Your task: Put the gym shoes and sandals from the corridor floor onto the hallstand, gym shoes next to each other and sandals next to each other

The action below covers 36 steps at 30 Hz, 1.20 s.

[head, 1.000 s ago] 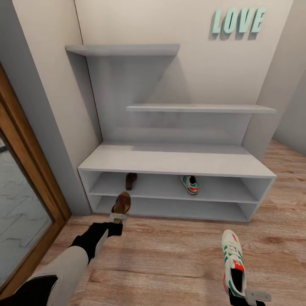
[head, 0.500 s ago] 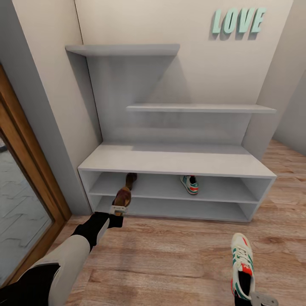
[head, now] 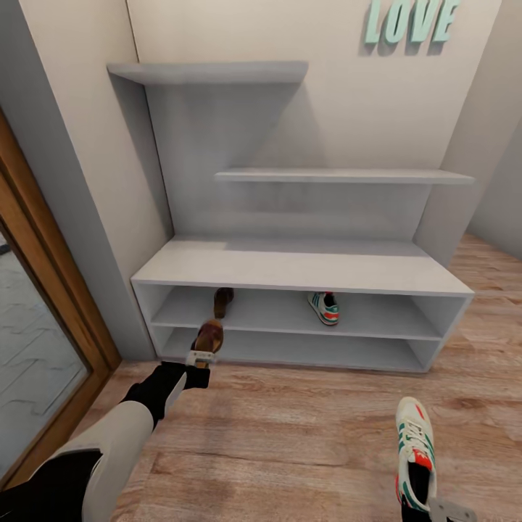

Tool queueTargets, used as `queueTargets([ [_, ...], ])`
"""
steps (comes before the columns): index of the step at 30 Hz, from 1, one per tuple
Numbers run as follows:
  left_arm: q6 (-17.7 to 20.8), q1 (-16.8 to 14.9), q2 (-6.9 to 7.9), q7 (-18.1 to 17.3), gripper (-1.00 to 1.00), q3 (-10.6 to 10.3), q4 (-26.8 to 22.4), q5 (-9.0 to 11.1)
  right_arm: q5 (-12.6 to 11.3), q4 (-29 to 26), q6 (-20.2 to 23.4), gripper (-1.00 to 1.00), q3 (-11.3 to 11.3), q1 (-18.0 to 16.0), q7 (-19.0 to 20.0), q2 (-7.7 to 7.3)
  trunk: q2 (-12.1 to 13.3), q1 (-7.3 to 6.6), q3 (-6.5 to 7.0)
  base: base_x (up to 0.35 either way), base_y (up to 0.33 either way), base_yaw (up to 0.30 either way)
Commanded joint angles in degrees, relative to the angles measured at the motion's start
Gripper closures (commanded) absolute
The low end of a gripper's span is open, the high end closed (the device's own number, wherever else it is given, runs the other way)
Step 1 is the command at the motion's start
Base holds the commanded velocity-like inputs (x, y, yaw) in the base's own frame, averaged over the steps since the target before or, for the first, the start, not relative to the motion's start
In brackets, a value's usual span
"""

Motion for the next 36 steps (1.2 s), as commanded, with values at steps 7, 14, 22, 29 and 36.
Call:
queueTargets([
  [7, 0.23, -0.05, -0.19, -0.61, 1.00, 0.56, -0.14, -0.77, -0.23, 0.02, -0.24, 1.00, -0.10, -0.04, 0.15, 0.05, -2.85, 1.53, -1.95, 0.000, 0.000, 0.000],
  [14, 0.14, -0.01, -0.20, -0.55, 1.00, 0.57, -0.14, -0.79, -0.12, 0.23, -0.24, 1.00, -0.03, -0.04, 0.15, 0.00, -5.25, 2.85, -3.29, 0.000, 0.000, 0.000],
  [22, -0.02, 0.03, -0.20, -0.54, 1.00, 0.57, -0.16, -0.81, -0.06, 0.45, -0.29, 1.00, -0.01, -0.04, 0.12, -0.11, -5.25, 2.85, -3.31, 0.000, 0.000, 0.000],
  [29, -0.46, 0.04, -0.20, -0.38, 1.00, 0.57, -0.29, -0.85, -0.05, 0.46, -0.30, 1.00, -0.01, -0.04, 0.12, -0.14, -5.25, 2.85, -3.31, 0.052, -0.015, 0.000],
  [36, -1.54, 0.11, -0.20, -0.55, 1.00, 0.64, -2.13, -0.81, -0.05, 0.46, -0.29, 1.00, -0.01, -0.04, 0.08, -0.12, -5.25, 2.85, -3.31, 0.232, -0.126, 0.000],
])
